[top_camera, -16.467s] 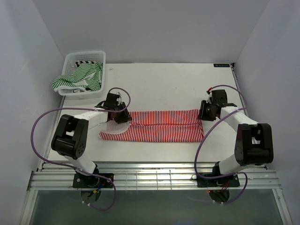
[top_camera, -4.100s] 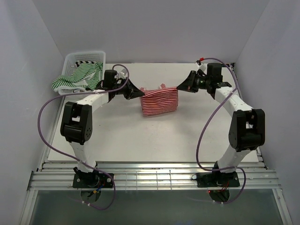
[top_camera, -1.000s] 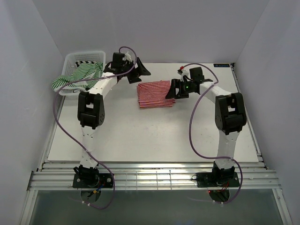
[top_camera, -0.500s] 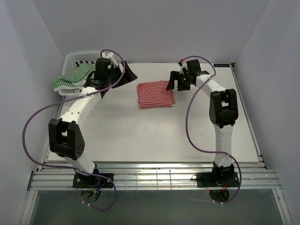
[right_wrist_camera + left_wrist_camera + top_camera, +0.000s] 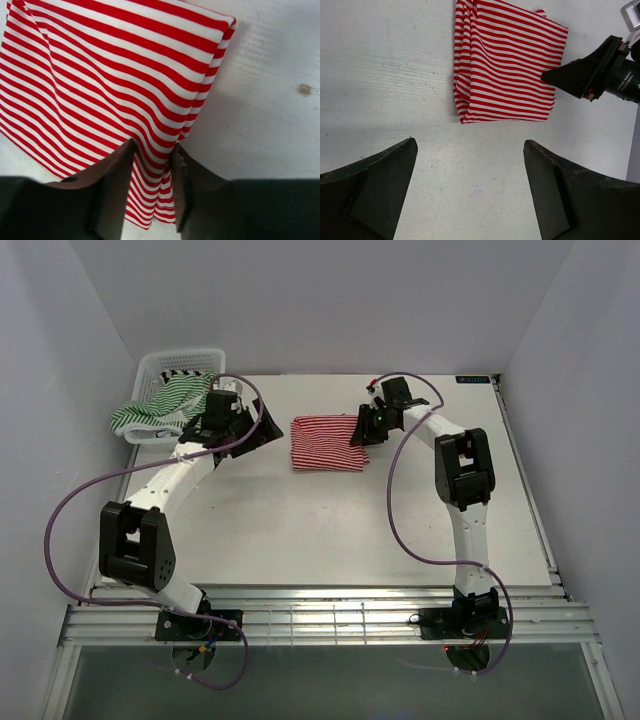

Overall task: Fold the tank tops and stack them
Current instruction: Neatly place the folded tank top to the corner

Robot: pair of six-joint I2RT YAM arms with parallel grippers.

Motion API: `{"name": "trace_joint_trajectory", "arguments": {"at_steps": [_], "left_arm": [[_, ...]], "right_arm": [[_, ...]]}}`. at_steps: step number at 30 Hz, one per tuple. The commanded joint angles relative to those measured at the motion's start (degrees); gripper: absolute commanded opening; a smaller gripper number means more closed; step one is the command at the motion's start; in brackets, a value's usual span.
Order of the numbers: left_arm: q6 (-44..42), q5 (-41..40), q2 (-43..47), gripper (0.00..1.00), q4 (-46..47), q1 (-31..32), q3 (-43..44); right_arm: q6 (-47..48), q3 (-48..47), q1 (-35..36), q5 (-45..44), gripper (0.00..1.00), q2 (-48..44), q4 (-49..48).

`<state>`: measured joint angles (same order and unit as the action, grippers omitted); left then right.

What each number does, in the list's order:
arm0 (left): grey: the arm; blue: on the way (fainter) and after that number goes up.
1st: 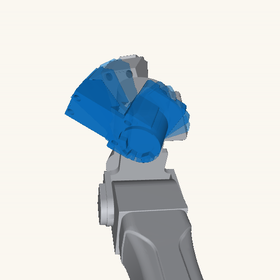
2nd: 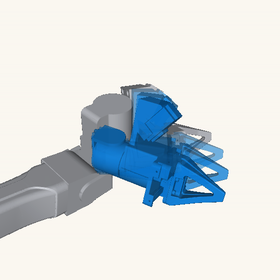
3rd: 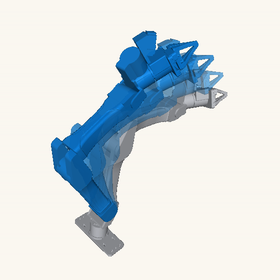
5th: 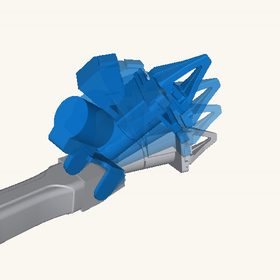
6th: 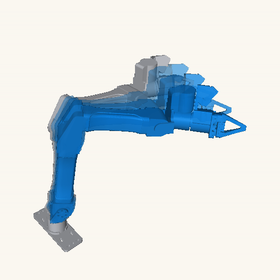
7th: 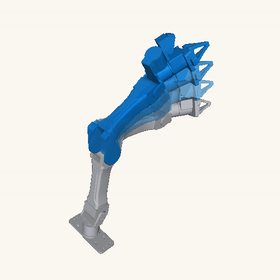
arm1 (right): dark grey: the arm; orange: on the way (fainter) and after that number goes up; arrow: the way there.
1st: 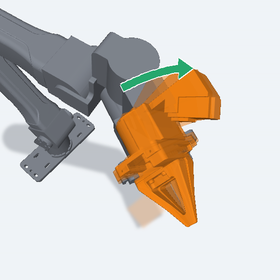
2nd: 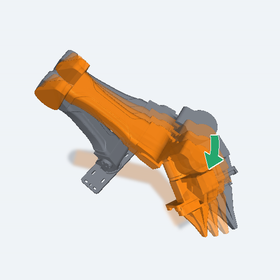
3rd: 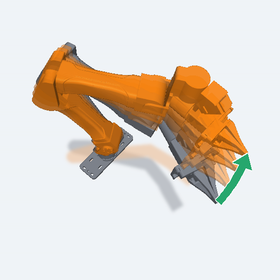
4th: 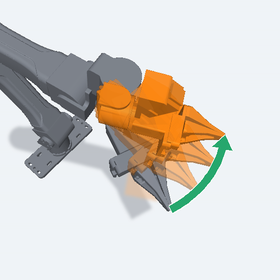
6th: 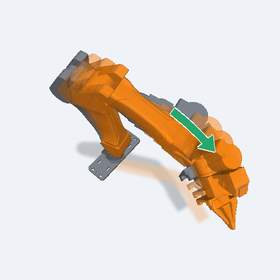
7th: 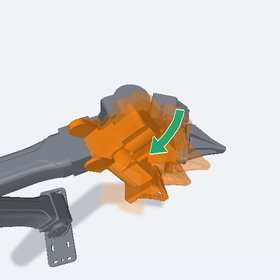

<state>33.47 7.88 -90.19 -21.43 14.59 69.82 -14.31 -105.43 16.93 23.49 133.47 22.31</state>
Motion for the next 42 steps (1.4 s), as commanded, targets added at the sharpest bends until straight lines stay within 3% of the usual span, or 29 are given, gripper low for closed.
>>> {"name": "trace_joint_trajectory", "arguments": {"at_steps": [1,4,7,16,22,24,29,36,42], "left_arm": [[0.9,-0.9,3.6,0.98,0.6,-0.3,-0.8],[1.2,-0.5,3.3,0.98,0.7,-0.3,-1.2],[1.3,0.1,2.7,0.98,0.9,-0.3,-1.0],[0.9,3.6,-0.2,0.98,1.7,-0.3,0.0],[0.0,4.5,-3.1,0.98,2.3,-0.3,1.1],[-0.4,5.2,-3.7,0.98,2.8,-0.3,1.4],[-2.0,6.1,-5.3,0.98,4.8,-0.3,2.1],[-3.0,6.1,-7.5,0.98,6.2,-0.3,3.4],[-3.1,5.7,-9.1,0.98,6.8,-0.2,4.5]], "right_arm": [[-2.9,1.4,0.2,-0.5,0.38,0.6,-2.0],[-3.6,2.3,0.3,-0.5,0.28,0.1,-4.1],[-4.7,2.7,0.2,-1.2,0.08,-0.3,-6.6],[-4.9,5.7,-6.3,-1.8,0.08,-4.7,-12.7],[4.8,5.1,-14.8,0.3,0.08,-7.2,-12.1],[13.8,2.9,-16.2,2.3,0.08,-6.8,-9.1],[29.7,-3.7,-21.2,-4.5,0.08,-5.1,-1.6],[35.9,-16.5,-25.8,-6.8,0.08,1.3,1.3],[38.6,-21.1,-26.9,-8.1,0.08,5.4,-3.6]]}}
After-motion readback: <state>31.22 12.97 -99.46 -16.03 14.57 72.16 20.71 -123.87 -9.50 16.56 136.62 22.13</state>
